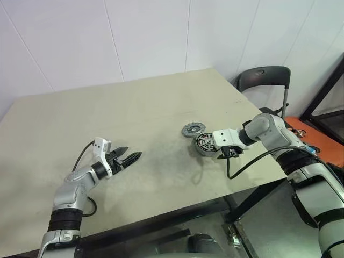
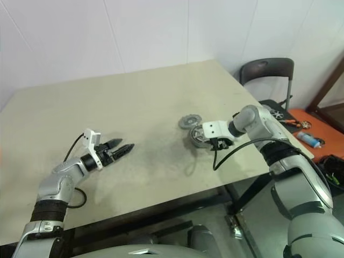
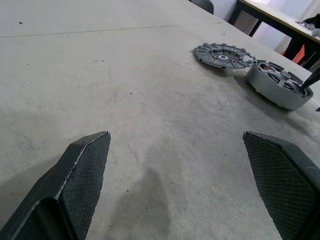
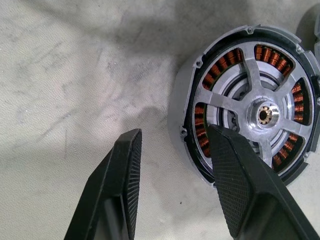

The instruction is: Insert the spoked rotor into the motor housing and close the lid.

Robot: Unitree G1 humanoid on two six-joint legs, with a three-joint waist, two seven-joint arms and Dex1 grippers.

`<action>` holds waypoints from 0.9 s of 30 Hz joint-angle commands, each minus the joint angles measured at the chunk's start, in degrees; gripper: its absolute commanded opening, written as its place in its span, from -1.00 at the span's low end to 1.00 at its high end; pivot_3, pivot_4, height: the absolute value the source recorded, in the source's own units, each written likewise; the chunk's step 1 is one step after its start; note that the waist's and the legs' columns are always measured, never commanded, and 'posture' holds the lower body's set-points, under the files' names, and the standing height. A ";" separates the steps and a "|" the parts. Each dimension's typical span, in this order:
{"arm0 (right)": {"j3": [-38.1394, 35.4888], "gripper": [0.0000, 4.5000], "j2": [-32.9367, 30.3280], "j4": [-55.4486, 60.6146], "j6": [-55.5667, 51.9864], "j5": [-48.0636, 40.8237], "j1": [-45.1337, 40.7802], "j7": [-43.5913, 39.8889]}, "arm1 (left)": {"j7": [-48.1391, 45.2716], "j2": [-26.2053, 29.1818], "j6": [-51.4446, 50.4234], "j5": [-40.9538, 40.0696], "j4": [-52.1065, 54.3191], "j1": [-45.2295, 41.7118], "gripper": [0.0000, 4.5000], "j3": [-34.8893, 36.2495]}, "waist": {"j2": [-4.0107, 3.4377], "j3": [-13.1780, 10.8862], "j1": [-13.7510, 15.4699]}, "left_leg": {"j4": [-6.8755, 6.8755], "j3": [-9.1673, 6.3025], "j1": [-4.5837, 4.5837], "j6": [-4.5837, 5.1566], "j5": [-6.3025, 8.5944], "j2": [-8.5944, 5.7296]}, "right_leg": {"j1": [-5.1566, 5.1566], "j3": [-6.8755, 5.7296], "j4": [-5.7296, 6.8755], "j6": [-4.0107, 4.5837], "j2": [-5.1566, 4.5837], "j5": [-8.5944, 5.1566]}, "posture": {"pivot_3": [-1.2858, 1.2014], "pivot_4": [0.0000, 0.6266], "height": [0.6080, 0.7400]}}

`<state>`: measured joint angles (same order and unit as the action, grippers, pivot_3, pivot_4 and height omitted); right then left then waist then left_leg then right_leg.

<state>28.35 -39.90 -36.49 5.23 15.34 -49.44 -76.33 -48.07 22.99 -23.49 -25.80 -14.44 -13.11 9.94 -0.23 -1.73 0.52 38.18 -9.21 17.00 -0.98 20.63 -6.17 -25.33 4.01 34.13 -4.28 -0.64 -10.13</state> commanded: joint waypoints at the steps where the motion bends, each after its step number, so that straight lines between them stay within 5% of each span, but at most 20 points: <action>1: -0.51 -0.04 1.37 -2.44 1.44 1.67 -1.19 2.56 | 0.86 0.24 -0.70 -1.30 4.21 0.22 1.00 0.72 | 0.02 0.00 -0.08 | 0.00 0.00 -0.10 0.17 0.09 0.00 | 0.09 0.01 0.02 0.02 0.01 0.01 | 0.03 -1.00 1.00; 7: -0.66 -0.57 2.83 -4.19 2.59 2.30 -2.25 3.48 | 2.92 0.28 -3.67 -2.35 8.59 0.83 1.00 0.62 | 0.02 -0.03 -0.13 | -0.02 -0.01 -0.79 0.18 0.09 0.03 | 0.78 0.00 0.05 -0.17 0.05 -0.12 | 0.03 -1.00 1.00; 16: -0.65 -0.57 4.57 -6.09 3.68 3.29 -3.96 3.70 | 6.26 0.18 -8.44 -4.08 13.77 0.25 1.00 0.72 | 0.03 -0.03 -1.37 | -0.03 -0.02 -0.76 0.16 0.09 0.05 | 0.73 0.01 0.05 0.02 0.06 0.01 | 0.03 -1.00 1.00; 21: -0.90 -0.97 5.93 -5.83 4.00 3.31 -4.78 3.04 | 7.15 0.24 -9.40 -4.60 14.37 -0.03 1.00 0.79 | 0.06 -0.03 -1.64 | -0.03 -0.01 -0.78 0.14 0.07 0.05 | 0.74 0.02 0.06 0.01 0.07 0.01 | 0.03 -1.00 1.00; 27: -0.99 -0.97 7.07 -5.07 3.44 3.26 -5.68 1.61 | 7.75 -0.25 -9.38 -4.75 14.59 0.21 1.00 0.56 | 0.06 -0.03 -1.74 | -0.03 -0.02 -0.84 0.07 0.04 0.09 | 0.75 0.02 0.14 0.04 0.10 0.02 | 0.03 -1.00 1.00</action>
<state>28.14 -34.36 -42.97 8.34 19.10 -52.67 -74.68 -40.62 22.81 -33.26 -29.50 -2.10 -11.74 9.93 -0.17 -1.76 -1.21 38.14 -9.23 16.16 -0.91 20.66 -6.08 -24.58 4.03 34.27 -4.24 -0.54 -10.11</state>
